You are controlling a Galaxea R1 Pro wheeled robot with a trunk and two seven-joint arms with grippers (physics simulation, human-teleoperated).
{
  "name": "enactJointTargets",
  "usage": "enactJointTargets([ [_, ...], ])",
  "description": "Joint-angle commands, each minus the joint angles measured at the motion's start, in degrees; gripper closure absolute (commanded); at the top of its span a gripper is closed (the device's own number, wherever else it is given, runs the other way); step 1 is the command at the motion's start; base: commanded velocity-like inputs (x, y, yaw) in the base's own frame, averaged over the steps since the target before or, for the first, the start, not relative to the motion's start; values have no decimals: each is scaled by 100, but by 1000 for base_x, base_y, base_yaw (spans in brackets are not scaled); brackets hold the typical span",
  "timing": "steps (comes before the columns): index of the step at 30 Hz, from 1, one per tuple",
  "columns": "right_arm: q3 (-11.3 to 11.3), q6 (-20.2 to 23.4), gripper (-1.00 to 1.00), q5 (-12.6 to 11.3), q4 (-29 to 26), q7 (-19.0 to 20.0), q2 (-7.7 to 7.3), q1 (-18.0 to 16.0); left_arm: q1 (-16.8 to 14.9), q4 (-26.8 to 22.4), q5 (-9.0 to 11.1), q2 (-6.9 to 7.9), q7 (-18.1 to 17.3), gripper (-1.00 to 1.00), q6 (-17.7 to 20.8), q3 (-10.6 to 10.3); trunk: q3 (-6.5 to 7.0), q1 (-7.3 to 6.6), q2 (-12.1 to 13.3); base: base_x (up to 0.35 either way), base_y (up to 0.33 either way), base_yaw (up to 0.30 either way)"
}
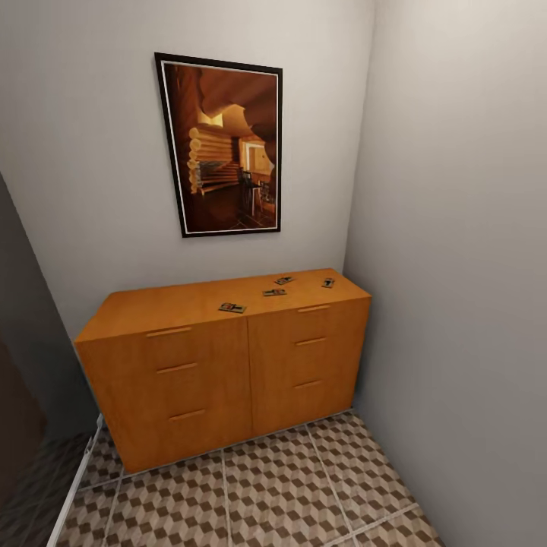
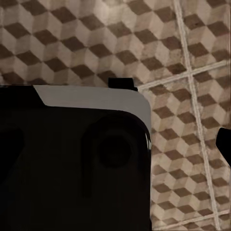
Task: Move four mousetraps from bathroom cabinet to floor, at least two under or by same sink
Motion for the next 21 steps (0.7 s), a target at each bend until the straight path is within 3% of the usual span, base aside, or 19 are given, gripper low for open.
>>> enactJointTargets([
  [1,-8,87,-100,-2,-141,-4,-7,0,0,-149,56,0,5,-100,84,2,-7,0,-3,0,0,0],
  [7,-20,660,-100,-19,-1155,-4,-31,0,0,-1071,47,19,-31,-100,420,-20,-7,0,-3,0,0,0],
  [8,-26,1260,-100,-22,-2070,-8,-48,0,0,-1791,43,16,-43,-100,819,-35,-7,0,-3,0,0,0],
  [12,-55,1789,-100,-23,-2815,-10,-64,0,0,-2385,38,11,-52,-100,1141,-43,-7,0,-3,0,0,0],
  [13,-96,2147,-100,-22,-3336,-11,-88,0,0,-2825,36,4,-56,-100,1339,-46,-7,0,-3,0,0,0],
  [15,-146,2495,-100,-15,-3854,-11,-110,0,0,-3276,36,-5,-58,-100,1527,-48,-7,0,-3,0,0,0],
  [16,-207,2968,-100,1,-4583,-13,-130,0,0,-3898,34,-19,-61,-100,1784,-51,-7,0,-3,0,0,0],
  [18,-220,3109,-100,4,-4809,-15,-137,0,0,-4069,36,-22,-61,-100,1840,-53,-7,0,-3,0,0,0],
  [21,-256,3576,-100,28,-5579,-29,-153,-13,-27,-4482,37,-38,-62,-100,1964,-59,-7,0,-3,0,0,0],
])
